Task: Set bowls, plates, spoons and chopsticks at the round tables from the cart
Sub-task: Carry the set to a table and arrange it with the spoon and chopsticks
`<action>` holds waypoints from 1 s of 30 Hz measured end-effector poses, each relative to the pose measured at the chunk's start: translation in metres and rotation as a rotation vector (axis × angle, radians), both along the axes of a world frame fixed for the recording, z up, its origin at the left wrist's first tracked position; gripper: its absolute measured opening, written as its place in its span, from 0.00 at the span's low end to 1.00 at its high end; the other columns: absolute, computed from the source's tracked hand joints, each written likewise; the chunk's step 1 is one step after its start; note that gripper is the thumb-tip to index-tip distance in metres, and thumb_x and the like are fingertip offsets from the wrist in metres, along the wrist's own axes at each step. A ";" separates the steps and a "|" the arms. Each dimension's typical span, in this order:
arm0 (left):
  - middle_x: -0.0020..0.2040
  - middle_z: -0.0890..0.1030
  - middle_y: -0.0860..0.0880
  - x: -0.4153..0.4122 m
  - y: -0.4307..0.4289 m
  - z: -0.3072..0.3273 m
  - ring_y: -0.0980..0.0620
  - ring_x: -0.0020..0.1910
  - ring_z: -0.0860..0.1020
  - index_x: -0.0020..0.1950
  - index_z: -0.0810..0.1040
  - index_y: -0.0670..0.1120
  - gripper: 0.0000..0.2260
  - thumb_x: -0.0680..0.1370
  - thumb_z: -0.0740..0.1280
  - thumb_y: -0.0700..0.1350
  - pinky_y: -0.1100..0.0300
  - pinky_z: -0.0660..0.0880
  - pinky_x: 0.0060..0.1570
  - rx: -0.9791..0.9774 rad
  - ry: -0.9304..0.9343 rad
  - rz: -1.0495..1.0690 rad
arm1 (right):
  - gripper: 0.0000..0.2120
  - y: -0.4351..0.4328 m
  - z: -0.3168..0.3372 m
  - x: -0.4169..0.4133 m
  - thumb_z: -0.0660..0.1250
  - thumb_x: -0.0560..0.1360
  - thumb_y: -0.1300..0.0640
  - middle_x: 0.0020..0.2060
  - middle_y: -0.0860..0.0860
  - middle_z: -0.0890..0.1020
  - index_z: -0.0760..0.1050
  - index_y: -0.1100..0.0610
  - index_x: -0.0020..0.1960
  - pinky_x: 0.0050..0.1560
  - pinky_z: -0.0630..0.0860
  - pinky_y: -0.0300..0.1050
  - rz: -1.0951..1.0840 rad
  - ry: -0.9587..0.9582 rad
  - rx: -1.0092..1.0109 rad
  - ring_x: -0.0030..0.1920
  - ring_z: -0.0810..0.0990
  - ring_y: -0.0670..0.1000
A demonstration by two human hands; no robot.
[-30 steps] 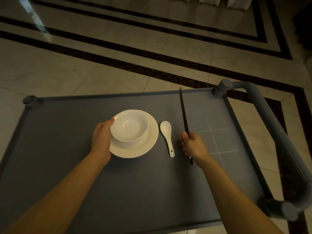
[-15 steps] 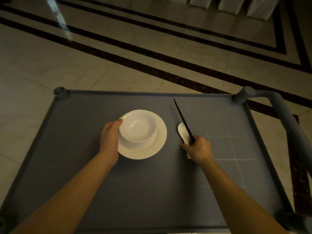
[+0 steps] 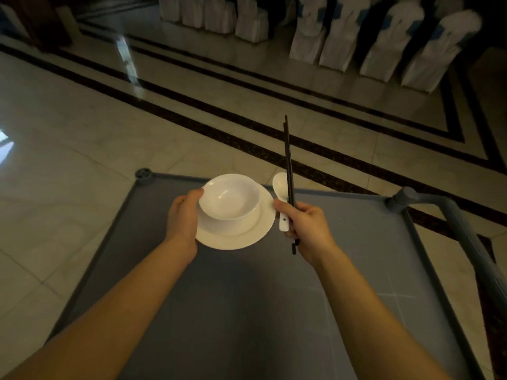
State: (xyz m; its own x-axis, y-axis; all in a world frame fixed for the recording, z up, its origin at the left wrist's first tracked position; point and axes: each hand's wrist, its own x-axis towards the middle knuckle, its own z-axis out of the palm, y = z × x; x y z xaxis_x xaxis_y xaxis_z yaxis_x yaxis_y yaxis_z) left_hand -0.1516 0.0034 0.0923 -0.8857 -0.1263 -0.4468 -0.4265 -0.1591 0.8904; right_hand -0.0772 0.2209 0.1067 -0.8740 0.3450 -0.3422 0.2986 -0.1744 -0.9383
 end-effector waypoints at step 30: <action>0.52 0.79 0.46 0.045 -0.365 0.278 0.43 0.47 0.79 0.50 0.79 0.56 0.05 0.76 0.67 0.47 0.54 0.77 0.37 -0.063 0.523 0.705 | 0.07 -0.386 0.260 -0.133 0.76 0.72 0.55 0.30 0.52 0.79 0.82 0.59 0.41 0.28 0.70 0.41 0.714 0.418 0.010 0.30 0.75 0.49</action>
